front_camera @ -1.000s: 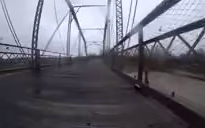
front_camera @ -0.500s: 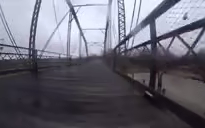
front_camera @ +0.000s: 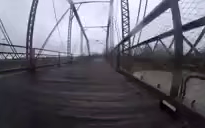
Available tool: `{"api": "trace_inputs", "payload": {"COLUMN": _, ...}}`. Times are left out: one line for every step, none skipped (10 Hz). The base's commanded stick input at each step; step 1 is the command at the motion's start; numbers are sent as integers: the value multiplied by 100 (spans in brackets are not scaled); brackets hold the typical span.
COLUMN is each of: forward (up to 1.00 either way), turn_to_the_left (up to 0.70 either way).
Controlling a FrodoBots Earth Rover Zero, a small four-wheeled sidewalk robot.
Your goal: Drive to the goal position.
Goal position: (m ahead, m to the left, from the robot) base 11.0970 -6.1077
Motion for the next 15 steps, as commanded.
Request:
{"api": "trace_inputs", "payload": {"forward": 100, "turn_to_the_left": 5}}
{"api": "trace_inputs", "payload": {"forward": 100, "turn_to_the_left": 5}}
{"api": "trace_inputs", "payload": {"forward": 100, "turn_to_the_left": 5}}
{"api": "trace_inputs", "payload": {"forward": 100, "turn_to_the_left": 5}}
{"api": "trace_inputs", "payload": {"forward": 100, "turn_to_the_left": 5}}
{"api": "trace_inputs", "payload": {"forward": 100, "turn_to_the_left": 5}}
{"api": "trace_inputs", "payload": {"forward": 100, "turn_to_the_left": 4}}
{"api": "trace_inputs", "payload": {"forward": 100, "turn_to_the_left": 4}}
{"api": "trace_inputs", "payload": {"forward": 100, "turn_to_the_left": 3}}
{"api": "trace_inputs", "payload": {"forward": 100, "turn_to_the_left": 4}}
{"api": "trace_inputs", "payload": {"forward": 100, "turn_to_the_left": 3}}
{"api": "trace_inputs", "payload": {"forward": 100, "turn_to_the_left": 3}}
{"api": "trace_inputs", "payload": {"forward": 100, "turn_to_the_left": 2}}
{"api": "trace_inputs", "payload": {"forward": 100, "turn_to_the_left": 2}}
{"api": "trace_inputs", "payload": {"forward": 100, "turn_to_the_left": 2}}
